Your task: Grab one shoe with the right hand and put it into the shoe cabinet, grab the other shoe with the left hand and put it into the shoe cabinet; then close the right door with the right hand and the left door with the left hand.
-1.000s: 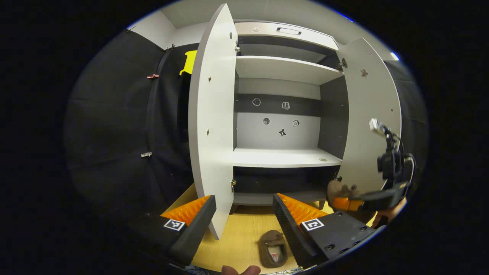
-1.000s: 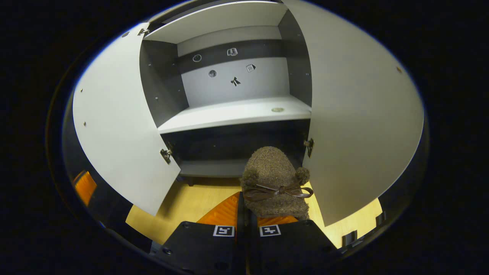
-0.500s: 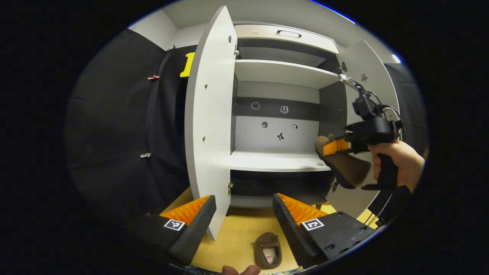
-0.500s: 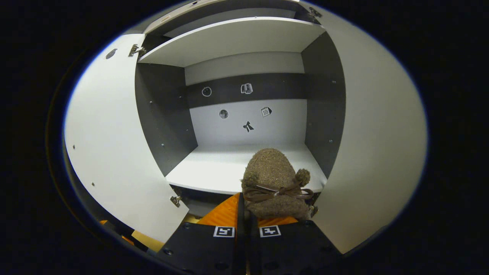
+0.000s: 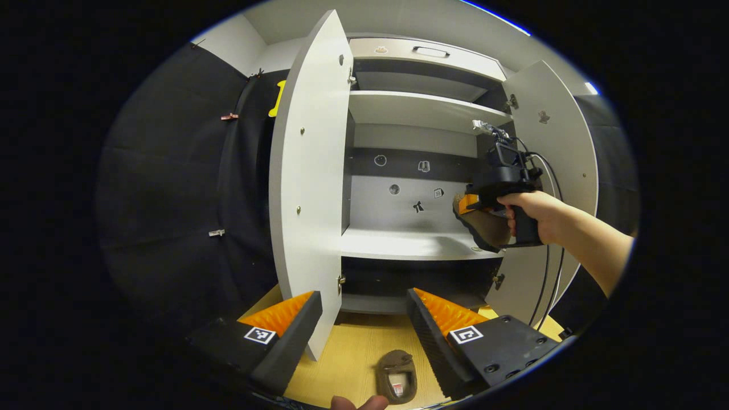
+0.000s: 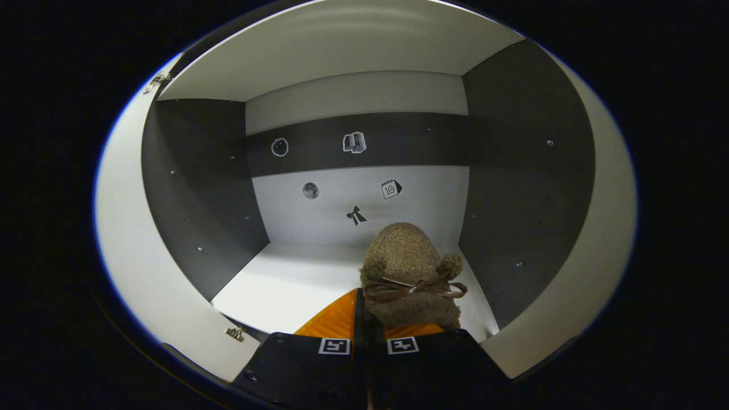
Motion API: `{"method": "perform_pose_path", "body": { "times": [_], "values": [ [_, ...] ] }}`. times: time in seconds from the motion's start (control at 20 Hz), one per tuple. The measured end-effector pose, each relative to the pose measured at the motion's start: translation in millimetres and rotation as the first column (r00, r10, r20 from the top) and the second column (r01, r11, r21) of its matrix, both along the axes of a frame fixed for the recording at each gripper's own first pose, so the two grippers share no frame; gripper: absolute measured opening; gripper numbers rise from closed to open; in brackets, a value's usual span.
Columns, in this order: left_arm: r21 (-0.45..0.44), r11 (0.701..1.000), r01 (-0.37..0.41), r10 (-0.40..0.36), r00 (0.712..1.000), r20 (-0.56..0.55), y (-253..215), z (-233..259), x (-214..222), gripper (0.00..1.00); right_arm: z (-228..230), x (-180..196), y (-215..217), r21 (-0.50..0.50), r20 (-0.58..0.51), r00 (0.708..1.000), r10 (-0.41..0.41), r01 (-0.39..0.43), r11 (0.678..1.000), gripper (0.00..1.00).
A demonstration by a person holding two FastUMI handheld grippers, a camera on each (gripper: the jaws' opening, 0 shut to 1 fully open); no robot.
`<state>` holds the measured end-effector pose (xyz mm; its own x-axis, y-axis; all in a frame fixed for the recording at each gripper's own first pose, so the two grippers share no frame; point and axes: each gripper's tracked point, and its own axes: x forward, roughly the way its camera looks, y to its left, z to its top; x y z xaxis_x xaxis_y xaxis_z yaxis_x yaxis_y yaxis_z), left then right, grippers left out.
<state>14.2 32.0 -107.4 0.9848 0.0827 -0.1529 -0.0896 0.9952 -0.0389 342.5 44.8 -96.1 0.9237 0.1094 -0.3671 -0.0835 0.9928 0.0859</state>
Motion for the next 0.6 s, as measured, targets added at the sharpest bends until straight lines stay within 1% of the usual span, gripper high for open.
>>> {"method": "perform_pose_path", "body": {
  "times": [0.15,0.3,0.5,0.6],
  "values": [
    [-0.010,1.000,-0.019,0.019,1.000,0.005,-0.6,-3.0,-3.7,0.95,-14.4,35.4,-9.5,-0.042,0.001,0.999,-0.036,0.036,0.998,0.09],
    [-0.010,0.999,-0.033,0.033,0.999,0.006,-3.1,-5.6,-7.1,0.95,-37.6,61.8,-12.9,-0.056,-0.031,0.998,-0.054,0.052,0.997,0.09],
    [0.061,0.997,-0.054,0.053,0.998,0.013,-3.2,-4.1,-5.9,0.95,-67.8,86.4,-9.0,-0.093,-0.064,0.996,-0.068,0.062,0.994,0.09],
    [0.069,0.996,-0.062,0.061,0.998,0.015,-5.0,-3.0,-2.7,0.95,-79.6,91.5,-4.9,-0.089,-0.093,0.993,-0.073,0.065,0.994,0.09]
  ]
}}
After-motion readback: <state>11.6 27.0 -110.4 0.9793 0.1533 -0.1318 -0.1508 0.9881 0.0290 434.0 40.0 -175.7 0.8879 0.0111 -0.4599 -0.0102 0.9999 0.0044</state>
